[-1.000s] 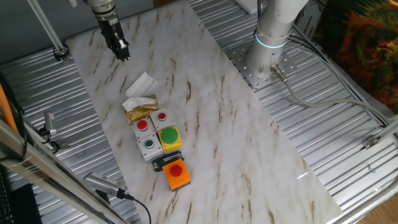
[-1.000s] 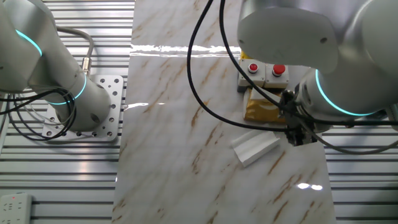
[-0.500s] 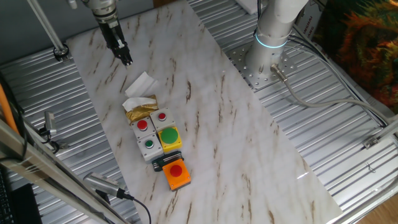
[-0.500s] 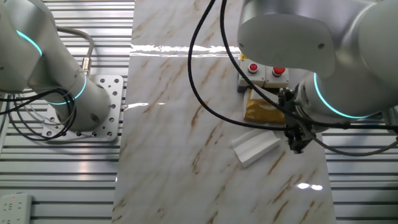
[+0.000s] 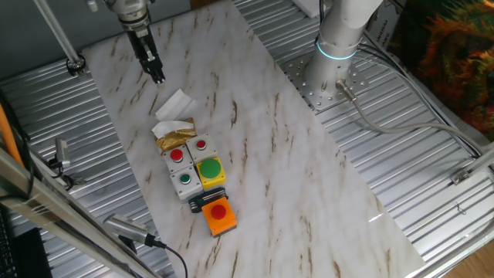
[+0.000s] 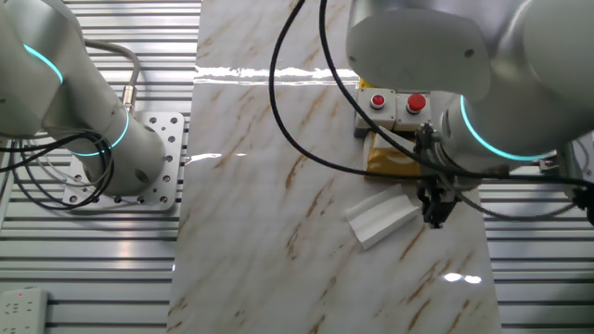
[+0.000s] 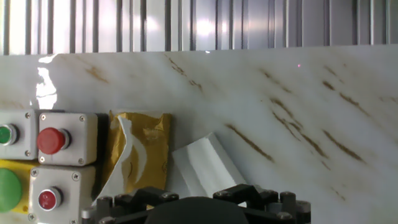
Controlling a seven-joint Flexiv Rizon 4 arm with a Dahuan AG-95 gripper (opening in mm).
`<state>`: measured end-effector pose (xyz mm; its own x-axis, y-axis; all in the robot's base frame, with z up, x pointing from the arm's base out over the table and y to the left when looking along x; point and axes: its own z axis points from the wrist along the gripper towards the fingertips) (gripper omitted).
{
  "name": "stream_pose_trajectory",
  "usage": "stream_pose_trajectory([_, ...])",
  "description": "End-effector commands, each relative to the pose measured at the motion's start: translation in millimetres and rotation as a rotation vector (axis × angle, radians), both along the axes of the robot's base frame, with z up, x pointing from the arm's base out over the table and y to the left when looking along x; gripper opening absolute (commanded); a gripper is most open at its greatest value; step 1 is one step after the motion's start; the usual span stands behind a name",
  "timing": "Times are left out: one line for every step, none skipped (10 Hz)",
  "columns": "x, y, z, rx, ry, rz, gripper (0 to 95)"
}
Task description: Pull out a napkin
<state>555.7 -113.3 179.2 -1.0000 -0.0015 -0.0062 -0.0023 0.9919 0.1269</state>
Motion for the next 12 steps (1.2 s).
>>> stream_pose_trajectory([-4.4, 5.7, -1.7, -0.014, -0.007, -0.015, 95.0])
stream_pose_trajectory([-6.3, 8.9, -2.2, -0.019, -0.007, -0.021, 95.0])
stream_pose_trajectory([-11.0, 21.4, -1.5, -0.028, -0.004, -0.046, 95.0])
stream_pose_trajectory([-14.5, 31.8, -1.3, -0.039, -0.003, -0.062, 95.0])
stream_pose_trajectory([-18.2, 40.4, -2.5, -0.049, -0.004, -0.070, 76.0])
stream_pose_trajectory([-20.0, 44.4, -3.1, -0.045, -0.005, -0.086, 76.0])
stream_pose_trajectory([-25.5, 54.0, -4.2, -0.055, -0.006, -0.104, 76.0])
stream_pose_trajectory([-32.4, 65.0, -5.4, -0.075, -0.011, -0.115, 76.0])
stream_pose_trajectory([-38.3, 71.3, -6.0, -0.078, -0.015, -0.123, 76.0])
stream_pose_trajectory([-45.9, 75.4, -7.0, -0.083, -0.025, -0.108, 76.0])
stream_pose_trajectory([-53.7, 77.8, -8.0, -0.085, -0.031, -0.111, 76.0])
stream_pose_trajectory([-63.4, 81.0, -10.0, -0.086, -0.035, -0.115, 76.0])
